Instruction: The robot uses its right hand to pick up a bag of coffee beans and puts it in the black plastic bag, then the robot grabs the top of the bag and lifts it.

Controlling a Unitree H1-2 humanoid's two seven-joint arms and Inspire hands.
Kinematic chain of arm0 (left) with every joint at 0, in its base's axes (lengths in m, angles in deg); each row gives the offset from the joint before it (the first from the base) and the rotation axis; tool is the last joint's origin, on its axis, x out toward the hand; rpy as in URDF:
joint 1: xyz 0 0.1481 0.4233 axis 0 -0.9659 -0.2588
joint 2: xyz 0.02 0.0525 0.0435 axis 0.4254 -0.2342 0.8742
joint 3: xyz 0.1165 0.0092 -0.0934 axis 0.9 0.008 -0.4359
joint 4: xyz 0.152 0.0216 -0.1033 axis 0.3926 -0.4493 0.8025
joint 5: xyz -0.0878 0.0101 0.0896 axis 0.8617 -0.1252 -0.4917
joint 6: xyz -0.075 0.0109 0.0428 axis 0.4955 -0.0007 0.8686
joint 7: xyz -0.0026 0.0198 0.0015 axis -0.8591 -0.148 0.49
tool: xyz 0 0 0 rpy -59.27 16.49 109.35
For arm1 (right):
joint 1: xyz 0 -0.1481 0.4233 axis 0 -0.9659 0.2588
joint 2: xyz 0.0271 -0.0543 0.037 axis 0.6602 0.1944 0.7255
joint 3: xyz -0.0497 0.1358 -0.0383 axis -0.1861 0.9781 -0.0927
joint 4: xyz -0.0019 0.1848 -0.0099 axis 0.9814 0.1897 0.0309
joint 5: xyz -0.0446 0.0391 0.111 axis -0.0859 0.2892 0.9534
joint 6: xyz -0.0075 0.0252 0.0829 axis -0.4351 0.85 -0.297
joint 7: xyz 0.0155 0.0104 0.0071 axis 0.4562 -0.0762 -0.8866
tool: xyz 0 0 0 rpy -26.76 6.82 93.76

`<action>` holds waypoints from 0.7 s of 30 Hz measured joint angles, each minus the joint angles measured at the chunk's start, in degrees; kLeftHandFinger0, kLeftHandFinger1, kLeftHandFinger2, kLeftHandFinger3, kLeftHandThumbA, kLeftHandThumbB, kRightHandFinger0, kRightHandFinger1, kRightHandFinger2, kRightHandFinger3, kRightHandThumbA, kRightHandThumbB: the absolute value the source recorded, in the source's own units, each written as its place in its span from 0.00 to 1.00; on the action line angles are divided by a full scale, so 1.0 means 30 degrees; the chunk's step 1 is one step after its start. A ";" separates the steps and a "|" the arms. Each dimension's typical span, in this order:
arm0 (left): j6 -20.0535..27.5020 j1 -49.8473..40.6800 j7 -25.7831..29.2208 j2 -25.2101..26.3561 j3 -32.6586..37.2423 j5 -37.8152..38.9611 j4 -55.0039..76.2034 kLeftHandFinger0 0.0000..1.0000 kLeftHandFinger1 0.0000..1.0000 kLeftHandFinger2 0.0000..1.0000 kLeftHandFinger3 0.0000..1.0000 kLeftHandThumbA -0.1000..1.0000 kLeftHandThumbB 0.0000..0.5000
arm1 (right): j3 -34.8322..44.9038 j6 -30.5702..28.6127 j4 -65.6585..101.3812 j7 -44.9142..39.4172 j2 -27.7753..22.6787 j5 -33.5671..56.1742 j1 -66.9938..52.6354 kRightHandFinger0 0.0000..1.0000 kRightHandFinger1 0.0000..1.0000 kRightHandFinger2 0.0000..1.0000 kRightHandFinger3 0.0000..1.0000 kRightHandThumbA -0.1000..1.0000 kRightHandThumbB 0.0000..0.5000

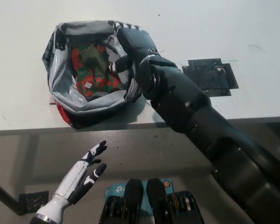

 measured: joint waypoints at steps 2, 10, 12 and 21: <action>0.0005 -0.0053 -0.0114 0.0099 0.0048 -0.0067 0.0007 0.91 0.98 1.00 1.00 1.00 0.38 | -0.0013 0.0101 0.1071 0.0570 -0.0051 -0.0434 -0.0045 1.00 1.00 1.00 1.00 0.88 0.90; 0.0011 -0.0062 -0.0324 0.0204 0.0060 -0.0236 0.0010 0.89 0.96 1.00 1.00 0.99 0.36 | 0.0689 0.0178 0.5580 0.1202 -0.0151 -0.1140 0.0036 1.00 1.00 1.00 1.00 0.85 0.88; 0.0018 -0.0092 -0.0327 0.0216 0.0059 -0.0238 0.0010 0.90 0.97 1.00 1.00 0.99 0.36 | 0.0748 0.0234 0.6197 0.1203 -0.0148 -0.1330 0.0055 1.00 1.00 1.00 1.00 0.86 0.88; 0.0016 -0.0102 -0.0424 0.0228 0.0058 -0.0233 0.0009 0.90 0.96 1.00 1.00 1.00 0.39 | 0.1107 0.0373 0.5160 0.1181 -0.0181 -0.1684 0.0127 1.00 1.00 1.00 1.00 0.88 0.90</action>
